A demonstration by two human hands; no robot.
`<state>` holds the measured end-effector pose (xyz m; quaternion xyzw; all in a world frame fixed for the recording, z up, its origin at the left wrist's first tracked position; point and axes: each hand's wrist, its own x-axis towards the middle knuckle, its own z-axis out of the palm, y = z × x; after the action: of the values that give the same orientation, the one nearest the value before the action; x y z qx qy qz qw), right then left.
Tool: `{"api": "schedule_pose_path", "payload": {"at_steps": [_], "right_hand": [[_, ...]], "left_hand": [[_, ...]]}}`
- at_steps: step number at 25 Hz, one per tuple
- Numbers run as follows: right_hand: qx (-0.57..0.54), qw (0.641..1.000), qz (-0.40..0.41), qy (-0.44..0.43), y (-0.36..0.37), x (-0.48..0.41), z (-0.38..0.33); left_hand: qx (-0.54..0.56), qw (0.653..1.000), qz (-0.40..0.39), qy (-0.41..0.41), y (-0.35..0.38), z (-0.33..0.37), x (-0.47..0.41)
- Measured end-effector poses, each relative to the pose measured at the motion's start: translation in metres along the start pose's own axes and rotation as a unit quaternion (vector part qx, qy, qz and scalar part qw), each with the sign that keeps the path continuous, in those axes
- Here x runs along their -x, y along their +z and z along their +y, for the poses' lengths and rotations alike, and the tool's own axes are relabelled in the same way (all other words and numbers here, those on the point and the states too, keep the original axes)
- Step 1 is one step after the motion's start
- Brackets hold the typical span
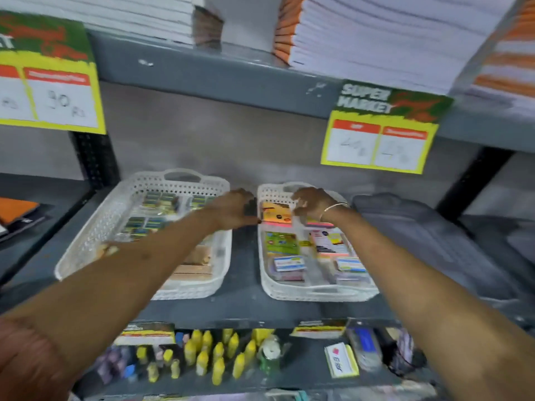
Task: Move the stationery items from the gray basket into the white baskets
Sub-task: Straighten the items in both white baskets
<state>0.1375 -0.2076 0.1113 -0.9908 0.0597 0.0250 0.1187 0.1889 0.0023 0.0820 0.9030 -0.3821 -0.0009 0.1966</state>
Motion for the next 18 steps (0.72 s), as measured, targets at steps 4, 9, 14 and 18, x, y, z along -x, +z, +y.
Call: {"api": "schedule_pose_path", "payload": {"at_steps": [4, 9, 14, 18], "right_hand": [[0.085, 0.986, -0.137, 0.040, 0.002, 0.049, 0.067], [0.126, 0.973, -0.191, 0.036, 0.031, 0.088, 0.100], [0.121, 0.985, -0.125, 0.012, 0.039, 0.088, 0.102], [0.177, 0.976, -0.125, -0.014, 0.049, 0.091, 0.100]], "left_hand": [[-0.069, 0.985, -0.145, 0.056, 0.053, 0.075, -0.008], [-0.118, 0.968, -0.222, 0.006, 0.090, 0.088, -0.001], [-0.081, 0.978, -0.194, -0.012, 0.091, 0.088, 0.006], [-0.027, 0.983, -0.176, -0.048, 0.094, 0.087, 0.010]]}}
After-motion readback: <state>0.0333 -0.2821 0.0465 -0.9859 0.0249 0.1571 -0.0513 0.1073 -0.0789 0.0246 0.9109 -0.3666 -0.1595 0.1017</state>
